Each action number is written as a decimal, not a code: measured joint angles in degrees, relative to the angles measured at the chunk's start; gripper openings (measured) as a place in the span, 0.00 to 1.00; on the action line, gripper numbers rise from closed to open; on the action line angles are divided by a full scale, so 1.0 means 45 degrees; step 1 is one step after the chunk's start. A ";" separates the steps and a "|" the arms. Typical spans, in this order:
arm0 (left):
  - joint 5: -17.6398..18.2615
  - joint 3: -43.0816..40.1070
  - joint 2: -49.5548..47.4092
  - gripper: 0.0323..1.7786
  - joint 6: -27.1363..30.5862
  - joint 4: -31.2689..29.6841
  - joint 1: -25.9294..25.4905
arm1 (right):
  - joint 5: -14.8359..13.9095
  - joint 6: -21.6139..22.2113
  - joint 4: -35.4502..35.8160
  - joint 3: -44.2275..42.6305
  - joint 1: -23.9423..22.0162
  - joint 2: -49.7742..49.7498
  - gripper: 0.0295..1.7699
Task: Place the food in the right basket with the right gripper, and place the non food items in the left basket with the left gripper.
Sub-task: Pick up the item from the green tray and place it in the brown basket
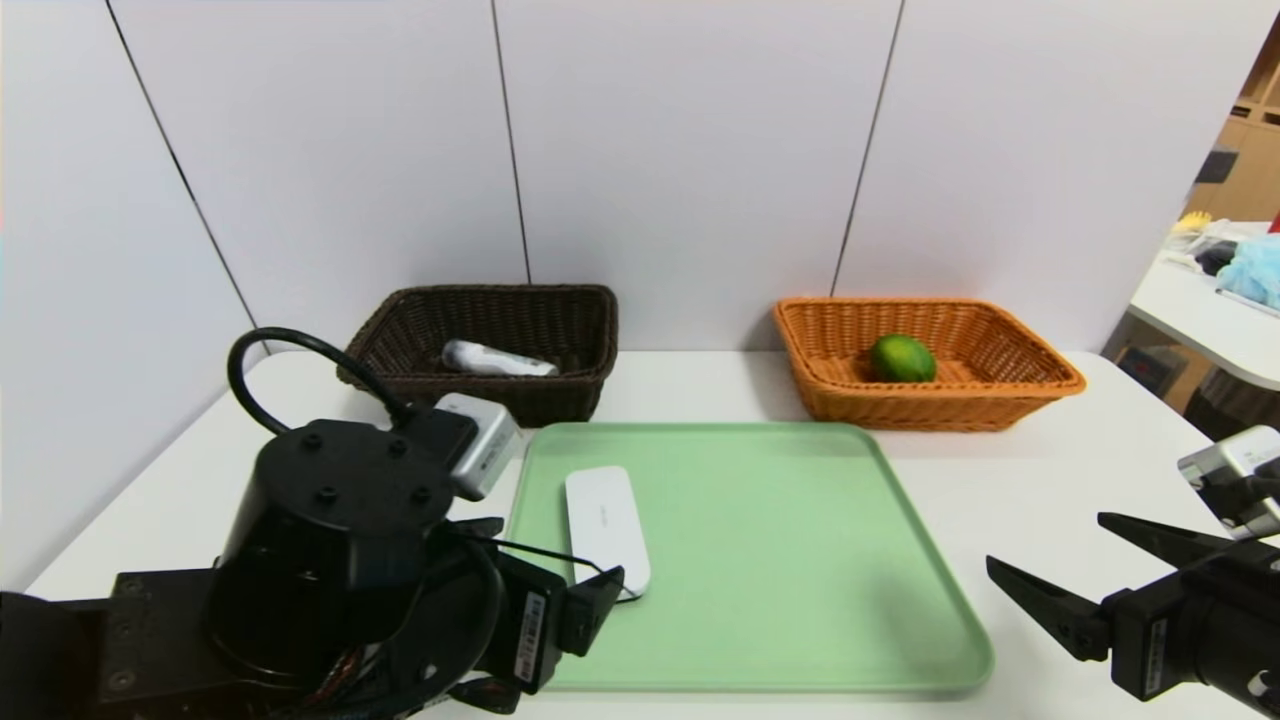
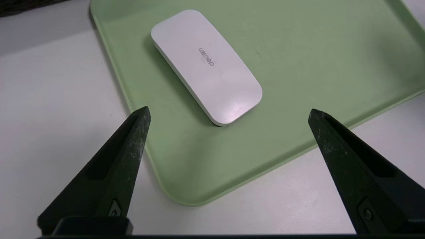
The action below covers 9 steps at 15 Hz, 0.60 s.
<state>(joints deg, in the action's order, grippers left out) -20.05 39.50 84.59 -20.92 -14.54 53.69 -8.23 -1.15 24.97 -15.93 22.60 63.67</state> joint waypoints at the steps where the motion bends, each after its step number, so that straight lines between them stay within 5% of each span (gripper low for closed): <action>1: -0.0033 0.0642 0.0219 0.95 -0.0477 0.0796 0.0135 | 0.0005 0.0011 0.0000 0.0003 0.0060 -0.0008 0.96; 9: -0.0891 0.5339 0.2831 0.95 -0.2993 0.5085 0.0336 | 0.0005 -0.0008 -0.0035 0.0198 0.0317 -0.0092 0.96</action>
<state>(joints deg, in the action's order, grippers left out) -24.06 63.53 97.33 -34.39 8.34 55.20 -8.20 -1.18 24.81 -15.04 24.03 63.26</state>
